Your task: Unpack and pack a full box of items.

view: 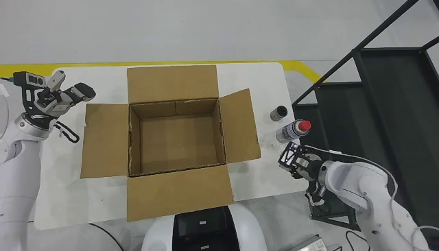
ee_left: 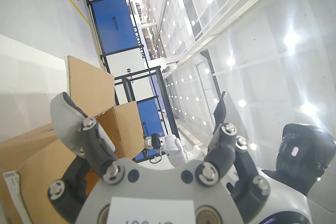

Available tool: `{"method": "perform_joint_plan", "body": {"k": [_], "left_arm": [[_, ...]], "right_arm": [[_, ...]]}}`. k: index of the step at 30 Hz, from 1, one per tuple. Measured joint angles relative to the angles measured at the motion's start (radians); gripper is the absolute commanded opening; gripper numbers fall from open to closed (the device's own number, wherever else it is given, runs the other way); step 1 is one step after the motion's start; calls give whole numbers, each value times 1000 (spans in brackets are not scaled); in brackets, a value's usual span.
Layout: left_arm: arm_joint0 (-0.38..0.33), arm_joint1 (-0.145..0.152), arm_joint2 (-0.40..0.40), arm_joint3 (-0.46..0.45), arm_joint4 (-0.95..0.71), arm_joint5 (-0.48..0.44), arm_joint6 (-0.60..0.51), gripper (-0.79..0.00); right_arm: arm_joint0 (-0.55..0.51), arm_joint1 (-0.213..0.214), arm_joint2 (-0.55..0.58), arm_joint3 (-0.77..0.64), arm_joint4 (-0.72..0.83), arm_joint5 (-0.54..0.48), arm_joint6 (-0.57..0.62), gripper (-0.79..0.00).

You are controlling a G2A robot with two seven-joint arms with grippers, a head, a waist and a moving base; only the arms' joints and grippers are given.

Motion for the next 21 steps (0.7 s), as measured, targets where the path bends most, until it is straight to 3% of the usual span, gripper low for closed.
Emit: {"method": "perform_joint_plan", "body": {"k": [5,10,21], "left_arm": [[0,0,0,0,0,0,0,0],[0,0,0,0,0,0,0,0],[0,0,0,0,0,0,0,0]], "right_arm": [[36,7,49,-122,85,-13,74,-785],[142,15,9,-176,150,-14,159,-785],[505,16,-335,-118,298,27,384,-785]]}}
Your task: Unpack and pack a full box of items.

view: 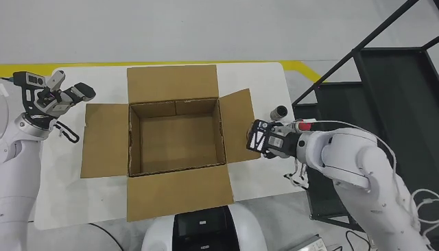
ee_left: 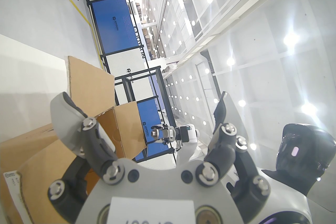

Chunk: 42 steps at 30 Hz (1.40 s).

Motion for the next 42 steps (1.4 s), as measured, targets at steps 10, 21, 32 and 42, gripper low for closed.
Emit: {"method": "perform_joint_plan", "body": {"k": [10,21,32,42], "left_arm": [[0,0,0,0,0,0,0,0],[0,0,0,0,0,0,0,0],[0,0,0,0,0,0,0,0],[0,0,0,0,0,0,0,0]], "right_arm": [[181,-15,-162,85,53,70,64,-785],[181,-14,-161,84,53,70,65,-785],[511,-68,-506,231,-15,119,171,-785],[953,-299,-1022,674,25,191,84,-785]]}}
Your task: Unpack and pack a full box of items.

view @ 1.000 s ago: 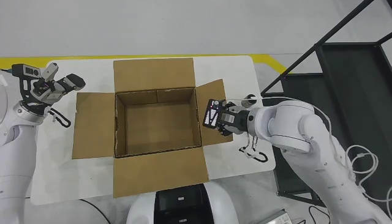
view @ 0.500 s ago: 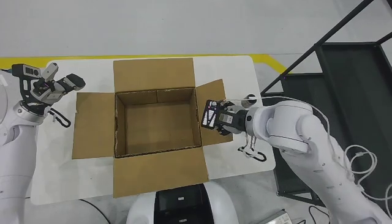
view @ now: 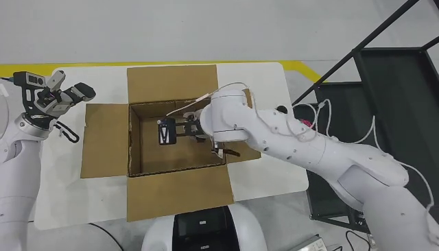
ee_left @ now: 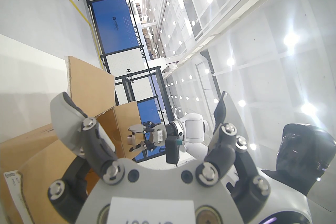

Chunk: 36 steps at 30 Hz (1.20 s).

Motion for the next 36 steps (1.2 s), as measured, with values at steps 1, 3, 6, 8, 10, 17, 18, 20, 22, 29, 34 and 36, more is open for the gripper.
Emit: {"method": "perform_joint_plan", "body": {"k": [1,3,6,8,10,17,18,20,22,29,34,36], "left_arm": [[0,0,0,0,0,0,0,0],[0,0,0,0,0,0,0,0],[0,0,0,0,0,0,0,0],[0,0,0,0,0,0,0,0],[0,0,0,0,0,0,0,0],[0,0,0,0,0,0,0,0],[0,0,0,0,0,0,0,0],[0,0,0,0,0,0,0,0],[0,0,0,0,0,0,0,0],[0,0,0,0,0,0,0,0],[0,0,0,0,0,0,0,0],[0,0,0,0,0,0,0,0]], "right_arm": [[13,-21,-23,39,5,6,-18,-785],[32,-67,-70,122,14,14,-51,-785],[41,-123,-118,224,17,19,-90,-785],[42,-153,-137,291,18,20,-120,-785],[40,-174,-145,340,19,17,-144,-785],[29,-231,-162,475,8,-8,-209,-785],[27,-238,-163,488,6,-9,-215,-785],[24,-251,-163,517,5,-5,-224,-785],[21,-262,-162,540,4,5,-224,-785],[16,-299,-151,605,11,29,-200,-785],[17,-319,-147,617,10,21,-180,-785],[17,-326,-141,618,9,25,-181,-785]]}}
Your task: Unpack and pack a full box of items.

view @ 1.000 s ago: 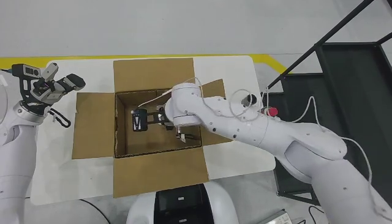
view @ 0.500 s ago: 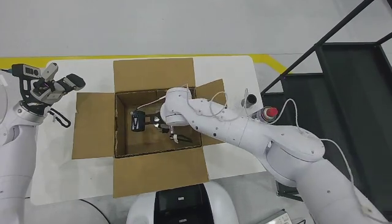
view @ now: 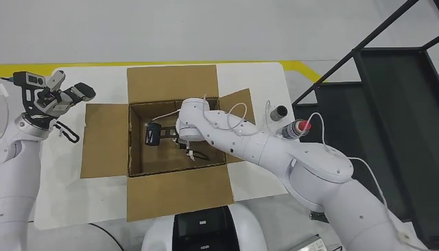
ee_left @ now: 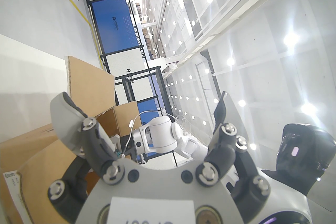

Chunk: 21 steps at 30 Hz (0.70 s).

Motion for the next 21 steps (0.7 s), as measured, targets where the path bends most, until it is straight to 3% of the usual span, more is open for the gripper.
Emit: {"method": "perform_joint_plan", "body": {"k": [21], "left_arm": [[0,0,0,0,0,0,0,0]], "right_arm": [[-14,5,20,1,-20,20,-39,-785]]}}
